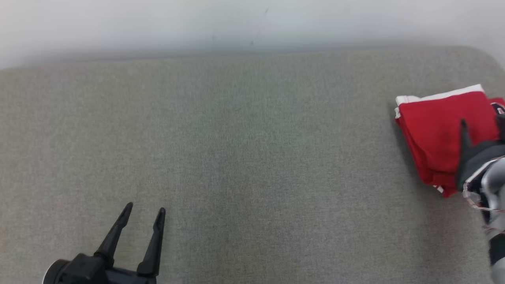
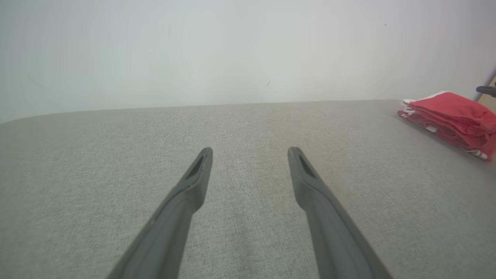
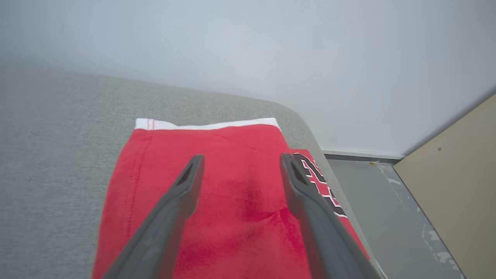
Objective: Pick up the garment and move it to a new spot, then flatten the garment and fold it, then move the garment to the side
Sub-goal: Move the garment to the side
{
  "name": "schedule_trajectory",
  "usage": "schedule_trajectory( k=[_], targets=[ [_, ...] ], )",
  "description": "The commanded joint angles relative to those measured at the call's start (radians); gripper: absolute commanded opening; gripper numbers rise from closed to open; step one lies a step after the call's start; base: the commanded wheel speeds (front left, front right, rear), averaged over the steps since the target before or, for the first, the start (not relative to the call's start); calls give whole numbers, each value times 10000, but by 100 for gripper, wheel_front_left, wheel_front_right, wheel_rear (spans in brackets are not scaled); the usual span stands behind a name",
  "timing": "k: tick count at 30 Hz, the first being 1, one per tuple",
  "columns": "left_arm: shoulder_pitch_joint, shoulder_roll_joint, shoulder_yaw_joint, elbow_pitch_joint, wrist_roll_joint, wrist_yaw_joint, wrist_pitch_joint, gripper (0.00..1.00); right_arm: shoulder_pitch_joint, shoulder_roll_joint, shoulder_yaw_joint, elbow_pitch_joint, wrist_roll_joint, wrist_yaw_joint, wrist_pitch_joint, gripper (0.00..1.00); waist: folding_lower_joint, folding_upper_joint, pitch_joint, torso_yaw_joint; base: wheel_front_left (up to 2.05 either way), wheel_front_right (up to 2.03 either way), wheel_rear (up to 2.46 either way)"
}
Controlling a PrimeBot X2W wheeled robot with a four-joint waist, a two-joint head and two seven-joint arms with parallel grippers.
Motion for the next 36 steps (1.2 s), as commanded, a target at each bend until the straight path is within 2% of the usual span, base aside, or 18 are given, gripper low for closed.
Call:
schedule_trajectory(
  k=[1,3,8,12,18,25,36],
  targets=[
    [139,-113,119,53,-67,57,-89,100,303,273,191,-410,254,-23,-202,100,0,-2,-556,-109,0,0,0],
    [308,-242,319,88,-193,143,-151,100,727,721,519,-1258,860,-23,-375,100,0,-2,-920,-184,0,0,0],
    [757,-791,1140,142,-898,214,-193,100,2263,1370,1479,-3478,2270,-23,-286,100,0,-2,-1797,-382,0,0,0],
    [1163,-1200,1963,171,-1026,220,-180,100,3571,1474,1771,-4445,3023,-23,-268,100,0,-2,-2306,-351,0,0,0],
    [1706,-1334,2826,392,-796,66,-183,100,5149,1995,1225,-4938,3571,-24,-758,100,0,-2,-2861,-73,0,0,0],
    [2685,-1102,2957,626,-298,-79,-183,100,6319,2446,755,-5181,4008,-22,-1460,100,0,-2,-3205,18,0,0,0],
    [2960,-1218,2827,1467,-198,-107,-185,100,7228,2836,683,-5142,3486,-22,-928,100,0,-2,-3463,-30,0,0,0]
  ],
)
